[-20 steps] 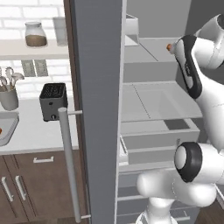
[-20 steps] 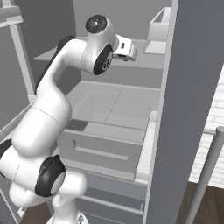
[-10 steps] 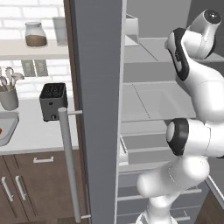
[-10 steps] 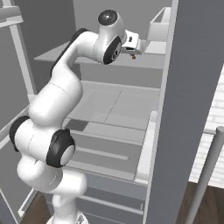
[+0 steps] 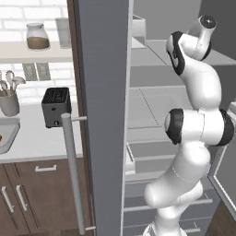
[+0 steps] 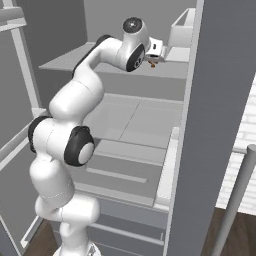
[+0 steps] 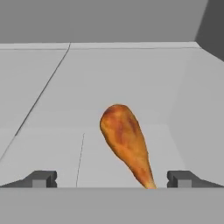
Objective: Place one carrot and one chicken drumstick in each tupperware on the nearby counter, to pack two identical lunches.
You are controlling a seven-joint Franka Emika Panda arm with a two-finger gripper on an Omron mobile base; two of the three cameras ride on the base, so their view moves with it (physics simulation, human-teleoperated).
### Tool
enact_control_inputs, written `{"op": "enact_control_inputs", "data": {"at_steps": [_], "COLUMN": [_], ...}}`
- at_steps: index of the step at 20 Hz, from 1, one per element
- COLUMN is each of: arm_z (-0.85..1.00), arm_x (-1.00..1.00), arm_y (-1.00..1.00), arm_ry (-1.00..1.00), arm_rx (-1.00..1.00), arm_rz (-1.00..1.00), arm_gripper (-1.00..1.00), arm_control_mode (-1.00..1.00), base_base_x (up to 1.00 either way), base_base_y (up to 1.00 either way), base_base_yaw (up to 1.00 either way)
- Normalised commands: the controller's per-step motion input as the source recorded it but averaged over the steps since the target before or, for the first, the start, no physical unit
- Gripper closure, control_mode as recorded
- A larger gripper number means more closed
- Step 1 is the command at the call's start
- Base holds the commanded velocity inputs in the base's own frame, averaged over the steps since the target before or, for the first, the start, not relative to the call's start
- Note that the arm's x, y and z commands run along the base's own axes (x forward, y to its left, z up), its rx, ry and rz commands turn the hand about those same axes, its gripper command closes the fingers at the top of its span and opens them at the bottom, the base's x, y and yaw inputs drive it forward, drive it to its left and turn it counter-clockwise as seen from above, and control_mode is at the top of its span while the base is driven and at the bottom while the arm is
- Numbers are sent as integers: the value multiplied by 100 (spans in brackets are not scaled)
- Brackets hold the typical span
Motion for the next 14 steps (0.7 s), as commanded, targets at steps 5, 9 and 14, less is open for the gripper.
{"op": "enact_control_inputs", "data": {"at_steps": [5,9,14], "arm_z": [-19,0,-2], "arm_x": [68,47,23], "arm_y": [-23,-19,-23], "arm_ry": [-1,0,0], "arm_rx": [0,0,0], "arm_rz": [0,0,0], "arm_gripper": [-100,-100,100], "arm_control_mode": [-100,-100,-100], "base_base_x": [0,0,0], "base_base_y": [0,0,0], "base_base_yaw": [0,0,0]}}
